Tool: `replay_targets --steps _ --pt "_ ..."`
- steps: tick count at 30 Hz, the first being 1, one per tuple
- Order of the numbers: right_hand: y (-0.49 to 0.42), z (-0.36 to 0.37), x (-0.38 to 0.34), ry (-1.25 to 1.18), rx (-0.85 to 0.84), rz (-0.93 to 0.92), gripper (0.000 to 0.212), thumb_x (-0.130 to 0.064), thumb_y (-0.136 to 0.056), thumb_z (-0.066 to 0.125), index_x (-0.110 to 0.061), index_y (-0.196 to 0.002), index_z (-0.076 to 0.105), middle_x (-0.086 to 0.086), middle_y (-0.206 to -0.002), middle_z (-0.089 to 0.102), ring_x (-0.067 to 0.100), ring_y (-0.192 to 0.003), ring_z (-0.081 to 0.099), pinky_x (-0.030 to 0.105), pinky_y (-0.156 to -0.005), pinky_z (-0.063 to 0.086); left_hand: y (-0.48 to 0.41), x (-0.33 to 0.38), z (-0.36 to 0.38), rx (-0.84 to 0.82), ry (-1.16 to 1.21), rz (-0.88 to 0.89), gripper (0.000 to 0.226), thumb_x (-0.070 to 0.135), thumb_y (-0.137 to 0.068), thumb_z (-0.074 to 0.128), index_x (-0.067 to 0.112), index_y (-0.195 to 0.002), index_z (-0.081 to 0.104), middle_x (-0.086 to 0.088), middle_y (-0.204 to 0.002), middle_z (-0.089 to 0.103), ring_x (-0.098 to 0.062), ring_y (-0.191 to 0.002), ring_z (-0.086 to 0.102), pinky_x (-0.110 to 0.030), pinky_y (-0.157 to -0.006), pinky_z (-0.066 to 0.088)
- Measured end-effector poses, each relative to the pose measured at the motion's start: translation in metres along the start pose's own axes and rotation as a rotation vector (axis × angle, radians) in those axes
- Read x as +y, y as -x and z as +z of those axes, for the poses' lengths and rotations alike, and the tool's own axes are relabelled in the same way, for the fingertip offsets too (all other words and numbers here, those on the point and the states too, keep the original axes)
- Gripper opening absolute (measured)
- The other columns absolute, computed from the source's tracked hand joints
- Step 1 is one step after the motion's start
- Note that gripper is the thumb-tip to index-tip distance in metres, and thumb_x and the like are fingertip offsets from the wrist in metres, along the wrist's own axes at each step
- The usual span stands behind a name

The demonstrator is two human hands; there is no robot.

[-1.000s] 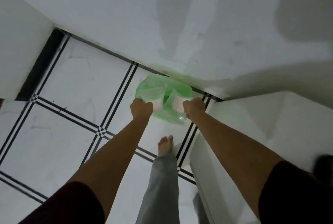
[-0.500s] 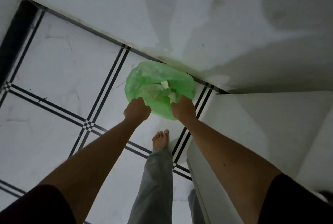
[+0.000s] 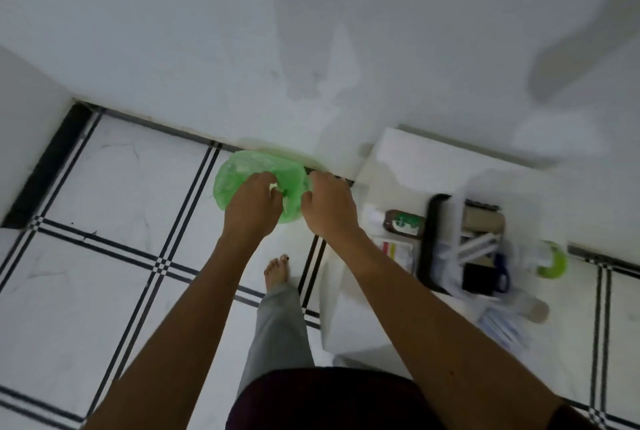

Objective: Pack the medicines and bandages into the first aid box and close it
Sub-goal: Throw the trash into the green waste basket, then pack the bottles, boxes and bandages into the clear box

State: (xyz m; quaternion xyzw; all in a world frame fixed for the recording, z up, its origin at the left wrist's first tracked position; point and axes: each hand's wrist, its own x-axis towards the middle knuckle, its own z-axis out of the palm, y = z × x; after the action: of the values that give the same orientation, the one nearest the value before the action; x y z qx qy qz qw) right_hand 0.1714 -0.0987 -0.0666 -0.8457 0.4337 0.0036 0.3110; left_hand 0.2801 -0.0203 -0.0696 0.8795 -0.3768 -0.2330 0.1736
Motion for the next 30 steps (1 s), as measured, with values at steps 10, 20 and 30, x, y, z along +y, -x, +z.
replay_targets --steps 10,20,30 --pt "0.179 -0.118 0.094 -0.064 0.190 0.016 0.029 -0.018 -0.090 0.050 -0.010 -0.118 0.054 0.011 -0.114 0.060 0.028 -0.105 0.056 0.042 -0.088 0.049 0.167 0.145 0.051 -0.161 -0.160 0.226 0.031 0.028 -0.092 0.046 0.016 -0.117 0.058 -0.006 -0.119 0.063 -0.025 -0.110 0.058 -0.036 -0.083 0.048" --pt "0.250 -0.102 0.159 -0.194 0.152 0.333 0.025 -0.020 -0.088 0.051 -0.011 -0.111 0.058 0.008 -0.108 0.061 0.025 -0.100 0.056 0.037 -0.080 0.049 0.205 0.167 0.098 -0.340 -0.170 0.076 0.019 0.025 -0.087 0.051 0.011 -0.090 0.063 -0.005 -0.086 0.063 -0.022 -0.075 0.058 -0.029 -0.064 0.044" --pt "0.226 -0.119 0.175 -0.279 0.334 0.570 0.012 -0.016 -0.087 0.059 -0.010 -0.096 0.064 0.007 -0.092 0.066 0.019 -0.081 0.060 0.031 -0.068 0.052 0.175 0.146 0.122 -0.415 0.232 -0.460 0.027 0.031 -0.084 0.058 0.005 -0.089 0.063 -0.010 -0.079 0.067 -0.026 -0.055 0.066 -0.039 -0.069 0.061"
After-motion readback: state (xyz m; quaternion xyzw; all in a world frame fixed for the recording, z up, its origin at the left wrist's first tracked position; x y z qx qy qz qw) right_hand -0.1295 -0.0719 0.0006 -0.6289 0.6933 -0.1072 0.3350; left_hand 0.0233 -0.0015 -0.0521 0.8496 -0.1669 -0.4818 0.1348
